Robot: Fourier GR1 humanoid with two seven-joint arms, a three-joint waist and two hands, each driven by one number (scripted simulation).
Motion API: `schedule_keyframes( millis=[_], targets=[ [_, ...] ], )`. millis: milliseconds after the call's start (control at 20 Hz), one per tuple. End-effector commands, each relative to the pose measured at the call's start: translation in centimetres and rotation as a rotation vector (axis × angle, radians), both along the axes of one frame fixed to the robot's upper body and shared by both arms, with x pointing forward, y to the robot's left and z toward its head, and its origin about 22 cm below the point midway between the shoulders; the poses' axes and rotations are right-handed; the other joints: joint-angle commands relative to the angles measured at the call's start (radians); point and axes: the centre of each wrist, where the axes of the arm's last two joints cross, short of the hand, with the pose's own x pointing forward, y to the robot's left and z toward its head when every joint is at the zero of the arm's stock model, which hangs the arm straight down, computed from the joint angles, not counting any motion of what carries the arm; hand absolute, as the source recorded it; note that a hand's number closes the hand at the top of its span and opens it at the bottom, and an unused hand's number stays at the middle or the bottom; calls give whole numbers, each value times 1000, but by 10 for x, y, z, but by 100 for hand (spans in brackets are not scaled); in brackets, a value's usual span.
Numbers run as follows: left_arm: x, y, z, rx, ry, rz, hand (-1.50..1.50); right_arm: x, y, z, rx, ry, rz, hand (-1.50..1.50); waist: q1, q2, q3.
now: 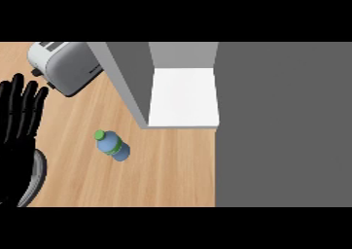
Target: Pick up the bottled water, place it into the cabinet and close the cabinet
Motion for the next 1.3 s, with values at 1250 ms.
schedule_keyframes(
  millis=[1250],
  targets=[
    [-68,87,41,-103,398,-1094,-150,-117,-21,36,115,224,166,-150,4,16,-12]
  ],
)
